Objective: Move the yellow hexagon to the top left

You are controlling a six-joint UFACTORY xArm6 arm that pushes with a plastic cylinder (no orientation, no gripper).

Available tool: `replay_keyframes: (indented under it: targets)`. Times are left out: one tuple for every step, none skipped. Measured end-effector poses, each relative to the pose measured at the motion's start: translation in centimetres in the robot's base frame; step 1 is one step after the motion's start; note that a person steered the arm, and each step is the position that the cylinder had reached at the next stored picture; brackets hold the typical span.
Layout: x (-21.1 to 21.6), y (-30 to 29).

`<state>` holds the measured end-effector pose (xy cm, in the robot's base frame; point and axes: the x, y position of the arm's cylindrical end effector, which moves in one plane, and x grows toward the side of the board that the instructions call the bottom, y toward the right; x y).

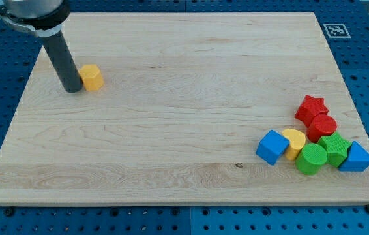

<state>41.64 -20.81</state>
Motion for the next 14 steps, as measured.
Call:
replay_keyframes:
  targets:
    - [1.0,0.4]
    - [1.2,1.3]
    - [1.2,4.1]
    - [0.9,4.7]
    - [-0.9,4.4]
    - [-3.2,3.5]
    - [-4.8,2.3]
    - [-4.2,-0.2]
    - [-4.5,-2.4]
    - [-4.5,-1.7]
    - [-4.5,0.2]
    - [-4.7,0.2]
    - [-6.1,-1.1]
    - [-7.6,-2.2]
